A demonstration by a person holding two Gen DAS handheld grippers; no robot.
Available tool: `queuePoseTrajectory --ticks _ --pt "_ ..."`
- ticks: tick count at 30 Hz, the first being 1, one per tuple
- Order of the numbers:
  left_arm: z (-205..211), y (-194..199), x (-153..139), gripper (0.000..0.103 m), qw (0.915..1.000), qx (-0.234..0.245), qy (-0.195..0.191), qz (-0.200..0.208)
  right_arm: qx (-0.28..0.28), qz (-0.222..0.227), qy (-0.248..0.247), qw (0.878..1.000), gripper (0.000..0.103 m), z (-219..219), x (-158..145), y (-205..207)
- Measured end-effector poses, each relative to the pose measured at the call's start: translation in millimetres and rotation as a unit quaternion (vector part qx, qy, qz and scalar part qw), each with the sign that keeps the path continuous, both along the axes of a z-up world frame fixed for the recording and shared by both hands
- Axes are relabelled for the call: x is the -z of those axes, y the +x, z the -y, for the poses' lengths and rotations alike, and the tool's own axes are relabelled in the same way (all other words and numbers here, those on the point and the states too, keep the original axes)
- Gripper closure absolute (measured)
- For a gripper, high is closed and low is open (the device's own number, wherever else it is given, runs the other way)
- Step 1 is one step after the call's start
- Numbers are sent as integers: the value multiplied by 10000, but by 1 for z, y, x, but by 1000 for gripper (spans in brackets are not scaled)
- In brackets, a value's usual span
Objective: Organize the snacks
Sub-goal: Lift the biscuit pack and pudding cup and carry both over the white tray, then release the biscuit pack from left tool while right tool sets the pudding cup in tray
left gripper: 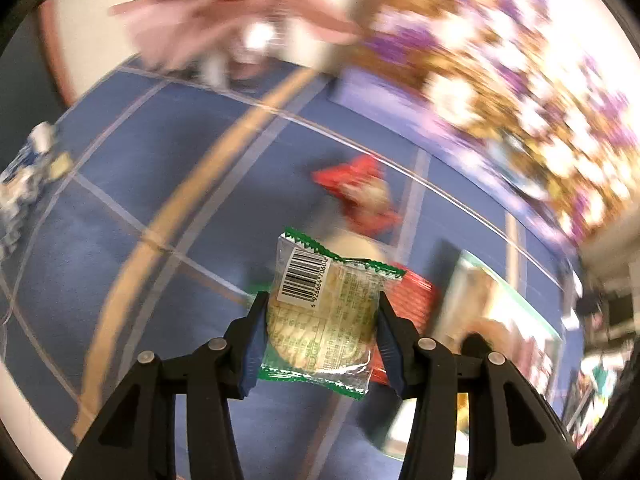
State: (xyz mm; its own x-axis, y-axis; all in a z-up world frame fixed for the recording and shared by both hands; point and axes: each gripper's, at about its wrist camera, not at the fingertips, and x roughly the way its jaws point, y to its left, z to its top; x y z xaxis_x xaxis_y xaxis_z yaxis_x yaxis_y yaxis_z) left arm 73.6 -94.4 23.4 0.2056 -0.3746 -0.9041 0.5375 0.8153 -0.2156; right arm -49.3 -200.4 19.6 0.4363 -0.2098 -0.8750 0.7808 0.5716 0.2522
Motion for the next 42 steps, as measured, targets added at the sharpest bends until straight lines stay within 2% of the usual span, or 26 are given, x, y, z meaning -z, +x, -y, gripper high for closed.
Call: queuePoseTrajectory --ticks 7,16,23,28,32,37,42 --pt "49 -43 0 51 9959 898 46 -57 422 -277 -174 9986 63 26 -7 -47" --pt "76 -64 31 52 9918 1197 456 -15 1057 -369 10 9937 63 71 -1 -111" --pt "88 -82 39 52 9864 1476 700 172 1051 -337 201 9937 63 77 8 -115" --pt "95 -94 44 51 9835 1668 700 75 1026 -336 301 9937 63 76 17 -113" --pt "98 -100 43 51 9808 1767 787 243 1093 -309 368 9929 63 77 21 -118" --pt "102 -103 43 51 9806 1856 636 19 1141 -298 459 9920 63 80 25 -121" --pt "106 -110 50 51 9772 1997 718 -24 1135 -300 483 9919 63 81 26 -121"
